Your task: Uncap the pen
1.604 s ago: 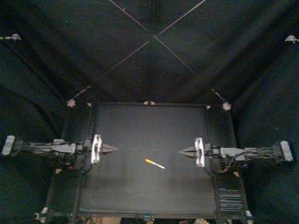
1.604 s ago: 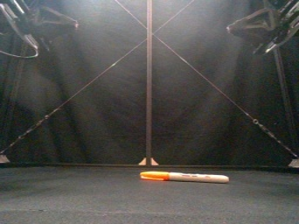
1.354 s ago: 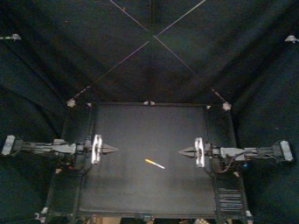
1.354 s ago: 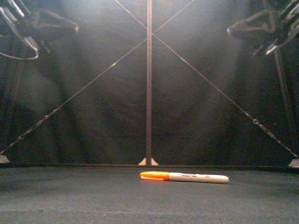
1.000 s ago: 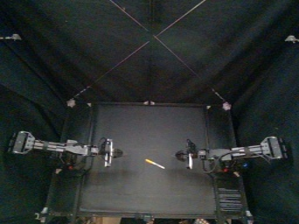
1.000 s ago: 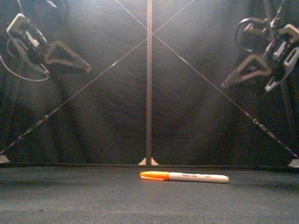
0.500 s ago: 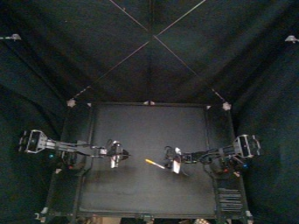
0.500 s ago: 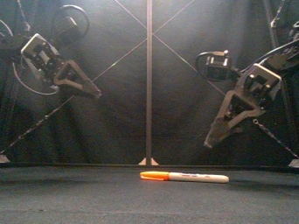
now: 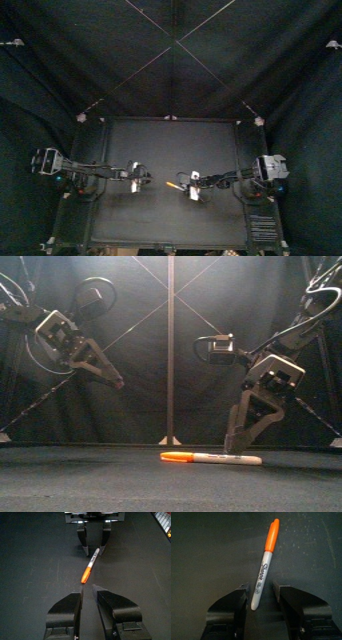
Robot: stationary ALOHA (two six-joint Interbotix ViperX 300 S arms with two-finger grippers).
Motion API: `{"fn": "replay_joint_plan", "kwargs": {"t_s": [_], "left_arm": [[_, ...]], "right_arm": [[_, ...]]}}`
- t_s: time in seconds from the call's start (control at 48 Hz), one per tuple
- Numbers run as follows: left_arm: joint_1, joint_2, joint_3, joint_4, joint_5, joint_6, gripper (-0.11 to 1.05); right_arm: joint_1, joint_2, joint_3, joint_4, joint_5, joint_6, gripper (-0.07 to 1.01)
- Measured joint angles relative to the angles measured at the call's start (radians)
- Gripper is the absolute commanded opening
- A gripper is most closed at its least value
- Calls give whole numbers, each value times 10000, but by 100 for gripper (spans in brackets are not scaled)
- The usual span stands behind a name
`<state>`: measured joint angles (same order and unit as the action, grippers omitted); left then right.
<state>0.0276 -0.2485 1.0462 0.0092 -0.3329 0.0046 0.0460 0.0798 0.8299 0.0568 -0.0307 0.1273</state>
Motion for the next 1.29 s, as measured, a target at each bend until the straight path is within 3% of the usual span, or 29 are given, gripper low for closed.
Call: {"fn": "replay_joint_plan", "kwargs": {"t_s": [0.312, 0.438, 0.646, 0.667, 0.708, 0.896, 1.292], "left_arm": [[0, 368, -368, -15, 46, 0, 67], [0, 706, -690, 0, 215, 0, 72], [0, 1181, -1427, 77, 1104, 0, 88], [0, 1212, -1473, 77, 1166, 31, 89], [-15, 1289, -1580, 107, 1319, 0, 92], [-31, 1595, -1887, 123, 1718, 0, 94], [-77, 2485, -2301, 123, 1779, 0, 92]], "right_arm": [[-15, 138, -92, -31, 199, -15, 54], [-153, 77, -92, -291, 261, -15, 54], [-583, -353, -245, -1012, 291, 0, 54], [-629, -399, -261, -1074, 291, 15, 54], [-721, -476, -322, -1150, 291, 15, 54], [-982, -598, -598, -1580, 291, 0, 54], [-1012, -598, -859, -1733, 291, -15, 54]]}}
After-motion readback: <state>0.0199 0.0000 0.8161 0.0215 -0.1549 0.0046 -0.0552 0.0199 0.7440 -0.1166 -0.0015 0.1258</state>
